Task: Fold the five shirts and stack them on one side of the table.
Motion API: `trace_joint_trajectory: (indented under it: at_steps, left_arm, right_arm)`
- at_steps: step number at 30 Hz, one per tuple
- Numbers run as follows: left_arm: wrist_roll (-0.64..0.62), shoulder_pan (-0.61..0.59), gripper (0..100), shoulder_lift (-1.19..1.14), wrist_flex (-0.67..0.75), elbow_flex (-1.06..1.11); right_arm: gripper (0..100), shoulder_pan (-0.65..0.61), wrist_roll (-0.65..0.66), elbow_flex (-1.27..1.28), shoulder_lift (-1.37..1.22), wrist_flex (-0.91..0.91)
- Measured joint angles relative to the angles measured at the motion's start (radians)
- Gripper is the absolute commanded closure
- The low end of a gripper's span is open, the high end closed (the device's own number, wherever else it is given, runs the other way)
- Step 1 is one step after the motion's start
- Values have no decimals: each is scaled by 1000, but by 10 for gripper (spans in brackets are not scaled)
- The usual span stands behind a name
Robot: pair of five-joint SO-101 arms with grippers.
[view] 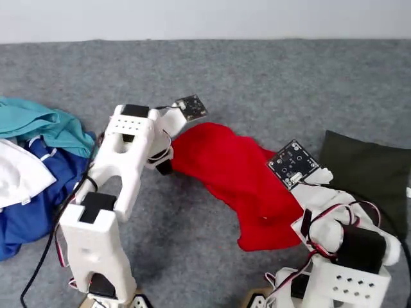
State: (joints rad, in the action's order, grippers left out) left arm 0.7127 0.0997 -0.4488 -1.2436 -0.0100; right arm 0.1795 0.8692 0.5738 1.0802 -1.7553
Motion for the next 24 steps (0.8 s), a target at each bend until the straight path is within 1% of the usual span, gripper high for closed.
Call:
trace_joint_trajectory:
  at_steps: [3,9,14,18,21,24]
  left_arm:
    - [0,0,816,-11,23,0]
    - [-15,20,985,-12,81,0]
    - [-20,72,987,-12,77,0]
    - [-54,77,987,0,20,-37]
    - [-91,46,987,68,-31,-64]
    - [-126,-6,987,172,-66,-86]
  right_arm:
    - [989,0,0,0,0,0]
    - [989,0,0,0,0,6]
    - [989,0,-2,0,0,34]
    - [989,0,-2,0,0,66]
    - [989,0,-6,0,0,117]
    - [989,0,-41,0,-2,198]
